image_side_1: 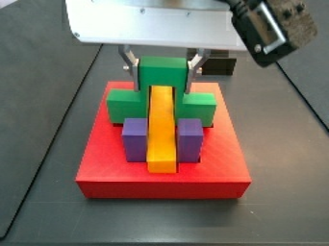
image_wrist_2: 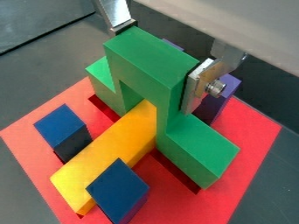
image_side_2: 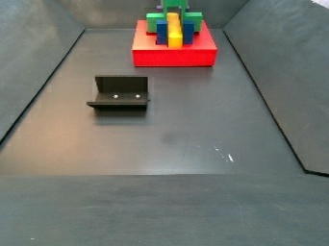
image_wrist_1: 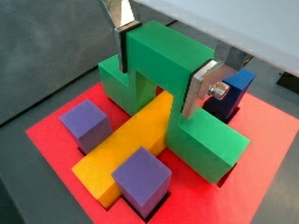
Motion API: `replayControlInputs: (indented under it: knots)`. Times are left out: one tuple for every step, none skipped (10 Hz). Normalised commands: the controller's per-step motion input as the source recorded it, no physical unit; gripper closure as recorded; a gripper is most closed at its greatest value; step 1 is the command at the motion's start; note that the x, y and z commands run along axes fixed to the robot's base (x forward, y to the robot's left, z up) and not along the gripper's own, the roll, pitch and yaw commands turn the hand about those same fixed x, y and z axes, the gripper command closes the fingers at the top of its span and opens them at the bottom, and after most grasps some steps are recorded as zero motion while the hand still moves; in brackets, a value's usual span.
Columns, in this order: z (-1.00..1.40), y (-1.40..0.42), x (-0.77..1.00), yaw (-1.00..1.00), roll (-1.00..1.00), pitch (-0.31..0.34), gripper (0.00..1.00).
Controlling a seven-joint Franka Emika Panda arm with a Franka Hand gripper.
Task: Pick up the green object. Move up. Move to above the board. Insert the green object.
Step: Insert the green object.
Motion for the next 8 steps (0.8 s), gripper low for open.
replayControlInputs:
  knots:
    - [0.00, 0.03, 0.23, 0.10, 0.21, 0.066, 1.00]
    - [0.00, 0.08, 0.25, 0.12, 0.15, 0.093, 1.00]
    - [0.00, 0.00, 0.12, 0.05, 0.13, 0.094, 1.00]
    - [-0.20, -0.16, -0.01, 0.00, 0.12, 0.000, 1.00]
    - [-0.26, -0.24, -0.05, 0.00, 0.13, 0.000, 1.00]
    - [-0.32, -0.21, 0.00, 0.00, 0.21, 0.007, 1.00]
    - [-0.28, -0.10, 0.01, 0.07, 0.32, 0.006, 1.00]
    - [-0.08, -0.04, 0.20, 0.10, 0.36, 0.036, 1.00]
